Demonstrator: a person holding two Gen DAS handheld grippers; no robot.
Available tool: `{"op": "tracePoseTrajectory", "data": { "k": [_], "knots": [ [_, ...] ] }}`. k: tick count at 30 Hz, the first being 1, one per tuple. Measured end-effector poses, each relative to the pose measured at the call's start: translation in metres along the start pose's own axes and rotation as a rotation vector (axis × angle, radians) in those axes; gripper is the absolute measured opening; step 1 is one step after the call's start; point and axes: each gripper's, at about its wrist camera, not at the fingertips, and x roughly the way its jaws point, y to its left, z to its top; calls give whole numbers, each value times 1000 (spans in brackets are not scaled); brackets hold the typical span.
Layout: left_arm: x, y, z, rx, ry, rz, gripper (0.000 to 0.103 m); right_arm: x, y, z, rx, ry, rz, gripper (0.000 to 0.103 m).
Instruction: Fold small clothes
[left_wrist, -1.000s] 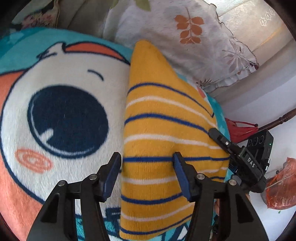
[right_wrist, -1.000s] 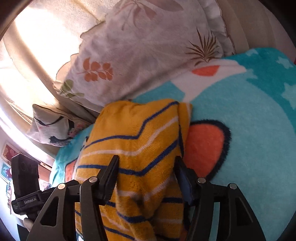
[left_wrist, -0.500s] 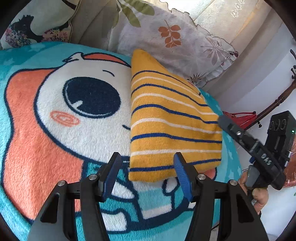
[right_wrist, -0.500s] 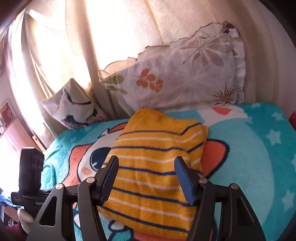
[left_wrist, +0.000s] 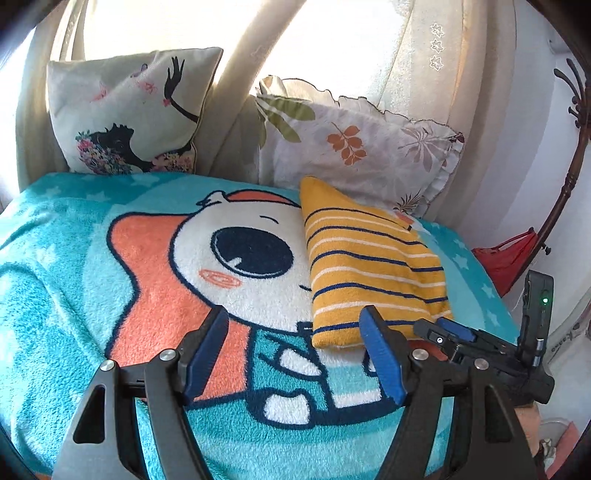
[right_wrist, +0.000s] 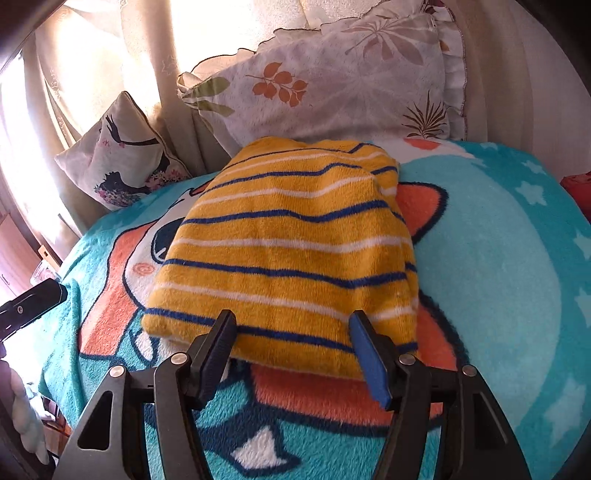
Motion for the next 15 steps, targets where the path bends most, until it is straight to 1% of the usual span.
{"op": "tracePoseTrajectory", "data": {
  "k": [1,3,5,7,8,10,12,13,15],
  "knots": [
    [-4,-4,-1,16,-24,22,74,-4,0,-2,12,-4,2,69],
    [-16,-10,-4,50,-91,79,82,-13,-2,-7,43,-23,3,69],
    [-30,-16,-6,82,-181,139,93,-20,-2,-10,66,-42,2,70],
    [-44,-20,-8,109,-264,185,100,-27,0,-14,79,-60,0,71],
    [-50,-22,-9,118,-296,208,102,-30,1,-16,83,-68,-3,71],
    [-57,-25,-12,124,-331,260,103,-35,3,-18,87,-83,-12,72],
    [-59,-27,-14,120,-344,299,103,-39,5,-20,86,-96,-19,72],
    [-59,-27,-15,119,-340,292,103,-40,7,-21,84,-100,-23,73],
    [-56,-26,-16,111,-313,250,103,-42,10,-23,76,-105,-30,73]
  ]
}}
